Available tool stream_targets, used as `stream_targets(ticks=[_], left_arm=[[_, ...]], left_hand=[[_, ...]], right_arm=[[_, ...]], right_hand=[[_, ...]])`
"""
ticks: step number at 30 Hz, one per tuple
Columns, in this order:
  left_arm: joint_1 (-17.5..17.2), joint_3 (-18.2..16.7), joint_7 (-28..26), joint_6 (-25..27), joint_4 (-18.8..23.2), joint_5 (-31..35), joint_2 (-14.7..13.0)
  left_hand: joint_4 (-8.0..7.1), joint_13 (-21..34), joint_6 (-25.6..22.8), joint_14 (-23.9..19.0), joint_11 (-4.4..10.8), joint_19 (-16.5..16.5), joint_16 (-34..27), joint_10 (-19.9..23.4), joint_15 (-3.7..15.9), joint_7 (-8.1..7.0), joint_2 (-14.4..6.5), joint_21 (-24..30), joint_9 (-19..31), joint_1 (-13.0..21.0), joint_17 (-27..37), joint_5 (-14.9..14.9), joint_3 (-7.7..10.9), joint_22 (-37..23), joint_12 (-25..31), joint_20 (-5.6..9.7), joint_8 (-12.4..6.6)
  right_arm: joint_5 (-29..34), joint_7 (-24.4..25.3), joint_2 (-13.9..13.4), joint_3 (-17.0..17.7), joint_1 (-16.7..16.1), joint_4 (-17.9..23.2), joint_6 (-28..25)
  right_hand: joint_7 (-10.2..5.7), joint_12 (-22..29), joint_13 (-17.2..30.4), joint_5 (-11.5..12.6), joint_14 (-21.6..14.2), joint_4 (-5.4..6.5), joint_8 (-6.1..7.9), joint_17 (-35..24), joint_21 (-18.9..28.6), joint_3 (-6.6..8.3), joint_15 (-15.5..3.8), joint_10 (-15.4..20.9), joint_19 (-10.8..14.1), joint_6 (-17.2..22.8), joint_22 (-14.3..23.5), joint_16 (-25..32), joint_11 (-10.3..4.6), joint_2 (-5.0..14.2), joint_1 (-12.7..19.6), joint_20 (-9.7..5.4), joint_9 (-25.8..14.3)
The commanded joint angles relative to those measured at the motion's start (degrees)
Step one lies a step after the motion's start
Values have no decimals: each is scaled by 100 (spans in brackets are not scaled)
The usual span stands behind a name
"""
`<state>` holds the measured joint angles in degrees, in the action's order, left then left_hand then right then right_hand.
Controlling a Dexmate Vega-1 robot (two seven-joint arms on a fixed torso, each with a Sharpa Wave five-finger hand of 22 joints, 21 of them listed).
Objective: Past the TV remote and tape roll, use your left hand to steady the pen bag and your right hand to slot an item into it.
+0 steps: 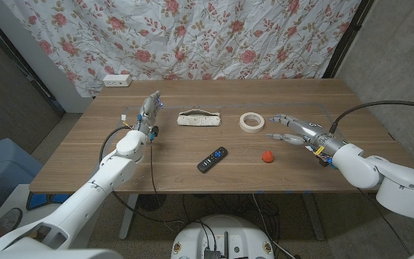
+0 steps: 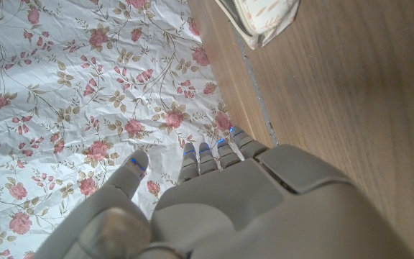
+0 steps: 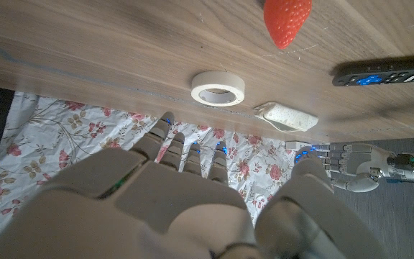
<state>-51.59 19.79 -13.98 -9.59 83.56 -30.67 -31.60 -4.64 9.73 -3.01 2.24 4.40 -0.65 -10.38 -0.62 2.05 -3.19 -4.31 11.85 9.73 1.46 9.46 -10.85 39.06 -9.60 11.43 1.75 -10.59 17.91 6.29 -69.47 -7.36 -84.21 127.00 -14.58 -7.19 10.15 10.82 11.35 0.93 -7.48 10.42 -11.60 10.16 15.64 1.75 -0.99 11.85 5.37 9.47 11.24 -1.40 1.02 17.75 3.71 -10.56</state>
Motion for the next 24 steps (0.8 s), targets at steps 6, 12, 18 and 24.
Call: stream_targets(ticks=[6,12,18,24], left_arm=[[-78,-51,-202,166,173,14,-51],[-113,-64,-254,175,204,14,-42],[-134,-50,-284,188,192,16,-17],[-165,-55,-346,216,195,20,-7]], left_hand=[[40,12,-96,-48,13,-67,-8,83,83,8,-384,-13,10,-18,19,-30,28,-9,3,124,-11],[36,12,-112,-64,2,-84,-7,103,88,12,-391,-16,10,-21,20,-30,34,-9,2,128,-10],[32,12,-131,-84,4,-99,-8,115,81,13,-396,-19,9,-24,22,-30,39,-9,-2,125,-10],[26,13,-154,-95,6,-110,-6,129,84,19,-401,-24,9,-27,23,-30,44,-10,-6,117,-11]], right_arm=[[156,-698,-457,327,-392,591,-771],[314,-792,-532,273,-408,710,-952],[512,-864,-640,174,-397,816,-1130],[742,-996,-743,-104,-207,938,-1347]], right_hand=[[28,-12,17,-56,177,-267,54,-34,42,192,150,-358,-38,-239,21,-5,20,-19,511,67,-29],[5,1,21,-58,214,-309,62,-38,35,258,170,-427,-69,-313,19,0,27,-39,685,78,-36],[-6,10,24,-54,233,-329,69,-42,36,310,187,-472,-77,-370,17,6,56,-61,820,65,-43],[-26,21,28,-49,236,-344,94,-47,12,384,218,-515,-161,-402,14,19,86,-79,1000,63,-56]])
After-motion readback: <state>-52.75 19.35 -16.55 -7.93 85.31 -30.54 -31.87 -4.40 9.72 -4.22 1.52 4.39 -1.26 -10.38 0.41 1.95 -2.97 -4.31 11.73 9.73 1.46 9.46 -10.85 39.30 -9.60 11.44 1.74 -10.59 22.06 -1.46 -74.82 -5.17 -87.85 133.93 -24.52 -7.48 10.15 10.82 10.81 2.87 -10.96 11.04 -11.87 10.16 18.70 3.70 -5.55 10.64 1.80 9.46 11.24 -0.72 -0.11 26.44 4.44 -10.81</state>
